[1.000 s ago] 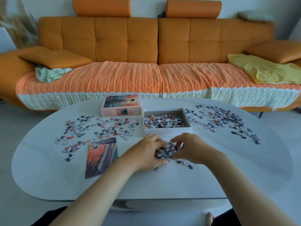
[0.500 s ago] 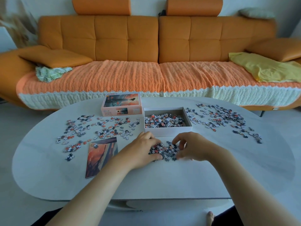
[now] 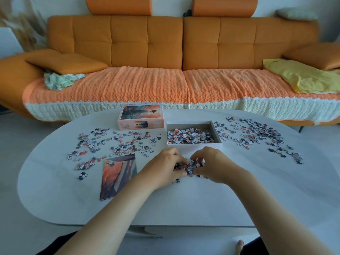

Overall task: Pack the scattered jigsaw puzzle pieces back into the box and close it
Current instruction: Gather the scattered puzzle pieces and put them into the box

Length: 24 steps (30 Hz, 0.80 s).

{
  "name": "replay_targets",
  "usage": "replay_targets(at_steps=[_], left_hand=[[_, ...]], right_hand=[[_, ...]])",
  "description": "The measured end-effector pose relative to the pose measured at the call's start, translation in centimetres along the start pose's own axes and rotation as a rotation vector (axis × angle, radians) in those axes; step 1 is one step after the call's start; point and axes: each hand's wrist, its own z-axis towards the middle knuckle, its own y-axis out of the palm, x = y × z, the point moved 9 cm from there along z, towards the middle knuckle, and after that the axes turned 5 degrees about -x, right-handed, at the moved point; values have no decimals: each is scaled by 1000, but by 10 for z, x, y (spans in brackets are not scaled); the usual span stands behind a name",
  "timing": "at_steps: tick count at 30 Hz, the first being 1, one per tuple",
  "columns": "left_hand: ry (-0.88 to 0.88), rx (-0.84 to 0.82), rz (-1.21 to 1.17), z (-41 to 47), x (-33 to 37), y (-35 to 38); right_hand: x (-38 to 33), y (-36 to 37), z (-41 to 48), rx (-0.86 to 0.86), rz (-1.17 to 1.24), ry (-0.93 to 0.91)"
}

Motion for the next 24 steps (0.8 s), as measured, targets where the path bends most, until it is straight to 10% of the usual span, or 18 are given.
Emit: replay_targets(at_steps=[12,18,24], left_hand=[[-6,113,-213,9,-2,-24],[39,363,-261,23,-4,-65],[76,449,19,45,-4,-66]], right_hand=[[-7,-13,12,34,74,-40],[-5,-56,18,347,253,-125],[2,-60,40,463,42,-63]])
